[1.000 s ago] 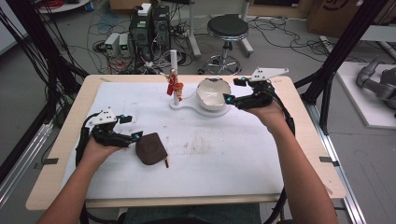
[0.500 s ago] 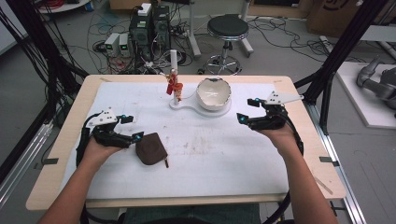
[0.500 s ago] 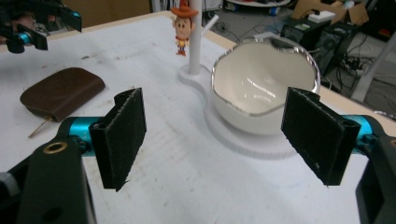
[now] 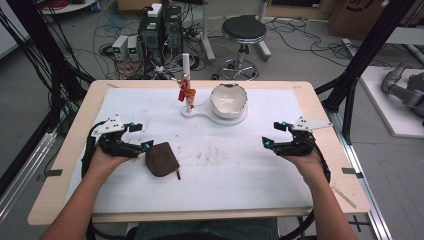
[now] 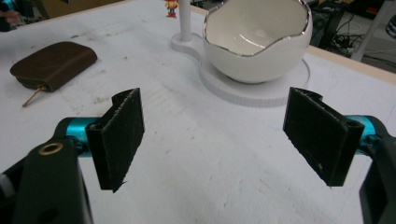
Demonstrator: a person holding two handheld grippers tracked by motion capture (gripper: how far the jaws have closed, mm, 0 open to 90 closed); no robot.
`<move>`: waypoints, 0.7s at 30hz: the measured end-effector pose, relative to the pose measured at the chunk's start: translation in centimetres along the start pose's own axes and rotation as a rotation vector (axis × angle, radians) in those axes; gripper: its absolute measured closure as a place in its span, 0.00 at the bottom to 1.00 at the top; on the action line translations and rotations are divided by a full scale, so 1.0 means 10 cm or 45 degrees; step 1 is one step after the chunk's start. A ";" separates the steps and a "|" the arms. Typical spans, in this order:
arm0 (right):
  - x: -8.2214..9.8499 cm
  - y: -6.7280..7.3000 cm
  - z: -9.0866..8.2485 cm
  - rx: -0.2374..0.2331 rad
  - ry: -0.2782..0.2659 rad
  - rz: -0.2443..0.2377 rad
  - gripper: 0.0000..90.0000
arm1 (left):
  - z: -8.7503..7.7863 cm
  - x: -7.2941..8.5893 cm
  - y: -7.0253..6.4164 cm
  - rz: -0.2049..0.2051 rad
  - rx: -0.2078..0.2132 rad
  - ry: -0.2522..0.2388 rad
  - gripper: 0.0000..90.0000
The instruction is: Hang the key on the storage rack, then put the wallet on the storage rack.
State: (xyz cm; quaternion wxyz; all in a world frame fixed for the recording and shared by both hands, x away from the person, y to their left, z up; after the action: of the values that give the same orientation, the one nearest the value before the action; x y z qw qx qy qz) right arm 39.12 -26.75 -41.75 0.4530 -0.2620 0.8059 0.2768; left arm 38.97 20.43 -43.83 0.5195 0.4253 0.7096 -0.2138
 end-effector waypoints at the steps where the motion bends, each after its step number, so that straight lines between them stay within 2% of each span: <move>1: 0.02 -0.01 -0.01 0.001 -0.001 0.003 0.23 | 0.00 0.00 0.00 -0.004 -0.001 -0.004 0.19; 9: 0.06 -0.04 -0.02 0.008 0.005 0.018 0.22 | -0.02 0.00 -0.01 0.012 -0.001 0.006 0.19; 21: 0.05 0.03 0.06 -0.007 0.005 0.011 0.22 | -0.11 0.03 0.01 0.012 -0.022 0.009 0.19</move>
State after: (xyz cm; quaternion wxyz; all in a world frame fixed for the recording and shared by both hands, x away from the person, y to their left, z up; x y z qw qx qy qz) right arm 39.12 -26.21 -42.38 0.4496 -0.2604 0.8071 0.2805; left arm 38.45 21.40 -43.70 0.5217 0.4250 0.7111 -0.2038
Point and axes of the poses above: each handheld gripper's, and its own axes: z roughly forward along the jaws, x roughly out of its underside, y roughly to its left, the point moved 6 cm from there along z, roughly forward along the jaws, and after that the axes turned 12 degrees about z, right-handed, at the moved point
